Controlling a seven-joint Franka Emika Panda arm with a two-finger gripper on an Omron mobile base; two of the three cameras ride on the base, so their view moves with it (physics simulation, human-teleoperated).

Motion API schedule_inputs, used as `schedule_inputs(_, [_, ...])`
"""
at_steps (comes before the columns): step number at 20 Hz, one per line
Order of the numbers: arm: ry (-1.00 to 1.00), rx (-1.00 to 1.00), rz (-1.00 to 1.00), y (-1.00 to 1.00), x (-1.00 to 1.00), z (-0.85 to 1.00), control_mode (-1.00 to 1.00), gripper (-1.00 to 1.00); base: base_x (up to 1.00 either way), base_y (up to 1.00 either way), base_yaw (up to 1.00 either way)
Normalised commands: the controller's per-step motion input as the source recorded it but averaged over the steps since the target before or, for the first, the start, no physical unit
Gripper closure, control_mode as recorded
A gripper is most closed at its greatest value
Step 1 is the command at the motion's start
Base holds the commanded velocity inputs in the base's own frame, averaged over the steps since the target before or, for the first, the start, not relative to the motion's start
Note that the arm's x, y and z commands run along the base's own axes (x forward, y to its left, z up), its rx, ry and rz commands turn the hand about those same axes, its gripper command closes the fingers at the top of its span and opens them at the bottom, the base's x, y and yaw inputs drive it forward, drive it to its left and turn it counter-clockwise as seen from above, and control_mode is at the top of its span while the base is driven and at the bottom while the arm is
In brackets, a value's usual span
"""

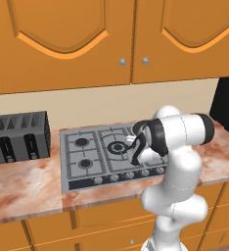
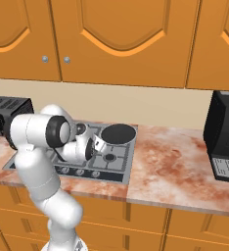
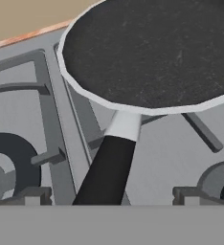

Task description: Move the pot and pan from the stove into the sink.

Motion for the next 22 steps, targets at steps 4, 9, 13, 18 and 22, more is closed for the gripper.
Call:
schedule_inputs(4, [0.0, 0.0, 0.0, 0.0, 0.02, -0.02, -1.0, 1.0, 0.0, 0.0, 0.0])
schedule_inputs(9, [0.0, 0.0, 0.0, 0.0, 0.0, 0.0, -1.0, 1.0, 0.0, 0.0, 0.0])
schedule_inputs(13, [0.0, 0.0, -0.02, 0.0, 0.0, 0.09, -1.0, 1.0, 0.0, 0.0, 0.0])
schedule_inputs(18, [0.0, 0.01, -0.03, -0.01, 0.0, 0.42, -1.0, 1.0, 0.0, 0.0, 0.0])
schedule_inputs(22, [0.03, 0.01, -0.01, -0.02, 0.0, 0.66, -1.0, 1.0, 0.0, 0.0, 0.0])
